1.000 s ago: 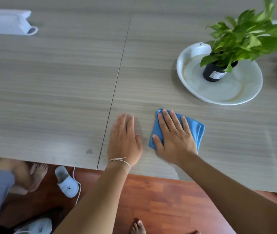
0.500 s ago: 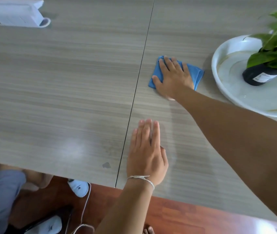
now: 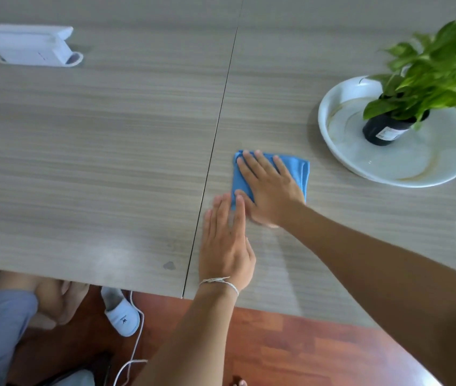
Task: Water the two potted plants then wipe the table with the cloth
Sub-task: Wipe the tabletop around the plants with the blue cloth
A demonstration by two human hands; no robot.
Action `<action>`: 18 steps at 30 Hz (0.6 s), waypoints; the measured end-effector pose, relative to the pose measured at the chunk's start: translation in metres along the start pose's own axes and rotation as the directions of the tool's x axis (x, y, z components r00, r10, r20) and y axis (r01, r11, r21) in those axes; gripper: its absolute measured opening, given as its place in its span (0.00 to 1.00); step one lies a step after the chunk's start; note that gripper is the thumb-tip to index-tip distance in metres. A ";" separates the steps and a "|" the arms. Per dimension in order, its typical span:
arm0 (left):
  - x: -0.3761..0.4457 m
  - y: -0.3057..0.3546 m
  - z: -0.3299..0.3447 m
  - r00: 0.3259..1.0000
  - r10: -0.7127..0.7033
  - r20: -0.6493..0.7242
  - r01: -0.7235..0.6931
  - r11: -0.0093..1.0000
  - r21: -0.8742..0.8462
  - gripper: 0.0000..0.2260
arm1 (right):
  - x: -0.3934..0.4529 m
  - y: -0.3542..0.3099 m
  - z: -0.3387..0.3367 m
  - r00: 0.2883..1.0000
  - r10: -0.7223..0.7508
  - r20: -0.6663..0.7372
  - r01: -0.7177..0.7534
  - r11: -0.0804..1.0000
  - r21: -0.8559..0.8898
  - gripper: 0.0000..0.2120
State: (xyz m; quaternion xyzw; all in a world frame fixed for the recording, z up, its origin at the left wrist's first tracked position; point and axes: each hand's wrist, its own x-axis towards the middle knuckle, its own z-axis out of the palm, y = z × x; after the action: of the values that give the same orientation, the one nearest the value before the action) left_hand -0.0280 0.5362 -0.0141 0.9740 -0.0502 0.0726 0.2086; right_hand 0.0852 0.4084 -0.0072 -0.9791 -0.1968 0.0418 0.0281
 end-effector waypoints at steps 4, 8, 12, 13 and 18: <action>0.007 -0.003 -0.001 0.990 -0.134 -0.040 0.131 0.989 -0.067 0.28 | -0.065 -0.024 0.010 0.995 -0.100 0.018 0.099 0.995 0.031 0.36; 0.007 -0.005 0.000 0.973 -0.214 -0.087 0.187 0.952 -0.242 0.26 | -0.098 -0.036 0.018 0.985 -0.175 -0.005 0.175 0.983 0.065 0.33; 0.007 -0.007 -0.001 0.945 -0.294 -0.146 0.234 0.914 -0.330 0.26 | -0.102 -0.037 0.019 0.984 -0.179 -0.001 0.178 0.982 0.067 0.34; 0.007 -0.007 -0.001 0.941 -0.301 -0.157 0.233 0.910 -0.344 0.26 | -0.101 -0.037 0.018 0.984 -0.180 0.001 0.179 0.981 0.071 0.34; 0.004 -0.005 -0.003 0.908 -0.365 -0.208 0.273 0.889 -0.369 0.24 | -0.104 -0.036 0.016 0.981 -0.189 -0.049 0.193 0.975 0.112 0.34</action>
State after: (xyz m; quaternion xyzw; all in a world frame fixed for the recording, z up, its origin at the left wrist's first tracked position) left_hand -0.0237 0.5416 -0.0123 0.9004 0.1294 0.1602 0.3833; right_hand -0.0255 0.4020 -0.0134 -0.9530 -0.2865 0.0316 0.0927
